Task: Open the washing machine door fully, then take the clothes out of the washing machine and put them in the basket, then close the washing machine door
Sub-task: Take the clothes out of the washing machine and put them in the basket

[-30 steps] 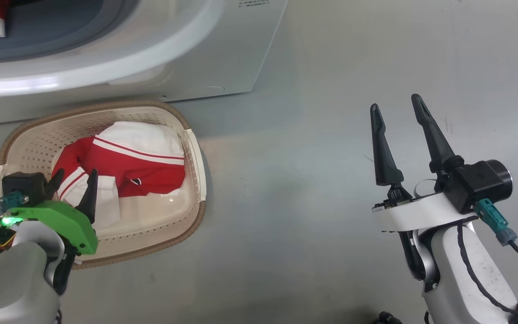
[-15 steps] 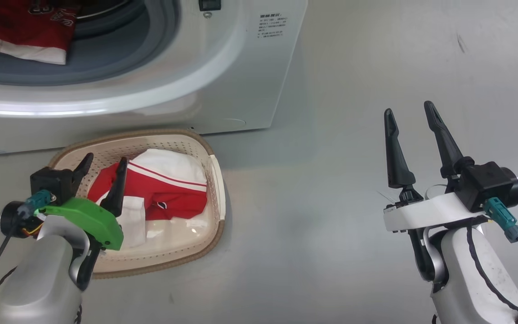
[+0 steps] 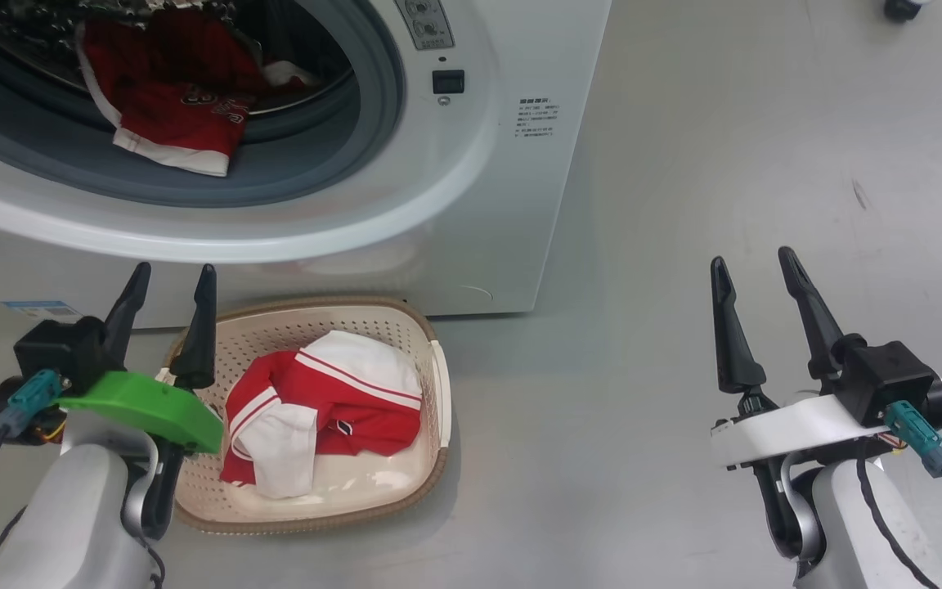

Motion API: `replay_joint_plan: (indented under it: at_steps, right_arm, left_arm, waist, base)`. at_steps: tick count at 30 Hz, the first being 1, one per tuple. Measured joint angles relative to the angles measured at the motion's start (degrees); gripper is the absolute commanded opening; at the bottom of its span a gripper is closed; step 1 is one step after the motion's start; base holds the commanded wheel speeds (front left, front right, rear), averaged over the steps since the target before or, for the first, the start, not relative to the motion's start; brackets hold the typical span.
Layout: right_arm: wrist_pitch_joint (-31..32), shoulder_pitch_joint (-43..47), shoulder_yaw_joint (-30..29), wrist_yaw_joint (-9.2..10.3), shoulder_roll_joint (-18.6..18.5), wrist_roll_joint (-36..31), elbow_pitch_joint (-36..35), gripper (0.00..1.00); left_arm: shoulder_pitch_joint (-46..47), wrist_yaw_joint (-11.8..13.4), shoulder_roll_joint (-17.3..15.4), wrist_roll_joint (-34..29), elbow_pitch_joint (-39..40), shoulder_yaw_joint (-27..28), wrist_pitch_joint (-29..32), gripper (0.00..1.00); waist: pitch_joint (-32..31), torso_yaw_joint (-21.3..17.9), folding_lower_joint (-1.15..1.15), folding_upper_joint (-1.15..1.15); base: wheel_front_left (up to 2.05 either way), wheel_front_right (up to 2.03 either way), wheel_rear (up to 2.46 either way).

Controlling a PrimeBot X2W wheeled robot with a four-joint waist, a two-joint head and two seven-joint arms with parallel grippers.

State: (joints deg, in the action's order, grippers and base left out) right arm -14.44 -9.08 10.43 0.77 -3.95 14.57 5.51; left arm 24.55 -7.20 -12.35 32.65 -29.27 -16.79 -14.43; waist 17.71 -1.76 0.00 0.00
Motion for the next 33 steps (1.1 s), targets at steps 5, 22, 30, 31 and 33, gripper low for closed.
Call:
replay_joint_plan:
  at_steps: [5, 22, 30, 31, 33]
  right_arm:
    - [0.00, 2.54, -0.22, -0.37, 0.10, 0.55, 0.66, 1.00]
    - [0.00, 5.59, -0.37, -1.71, 0.12, 1.03, 0.75, 1.00]
    - [0.00, 6.28, -0.12, -1.89, 0.13, 1.04, 0.67, 1.00]
    - [0.00, 6.30, -0.12, -1.90, 0.13, 1.04, 0.66, 1.00]
    - [0.00, 6.34, -0.12, -1.90, 0.13, 1.04, 0.66, 1.00]
  left_arm:
    - [-4.70, 0.44, 0.71, -0.81, 4.01, 2.74, -0.01, 1.00]
    - [-16.19, 1.44, 3.14, -4.01, 14.82, 9.32, -0.01, 1.00]
    - [-19.15, 1.44, 4.44, -5.61, 17.64, 10.53, -0.01, 1.00]
    - [-19.46, 1.44, 4.48, -5.75, 18.00, 10.60, -0.01, 1.00]
    - [-20.03, 1.44, 4.55, -5.99, 18.53, 10.78, -0.01, 1.00]
  waist:
    - [-2.97, 1.25, 0.00, 0.00]
    - [-9.31, 3.83, 0.00, 0.00]
    - [-9.81, 3.49, 0.00, 0.00]
    - [-9.82, 3.45, 0.00, 0.00]
    - [-9.88, 3.36, 0.00, 0.00]
  base:
    - [0.00, 0.00, 0.00]
    - [0.00, 0.00, 0.00]
    - [0.00, 0.00, 0.00]
    - [0.00, 0.00, 0.00]
    - [0.00, 0.00, 0.00]
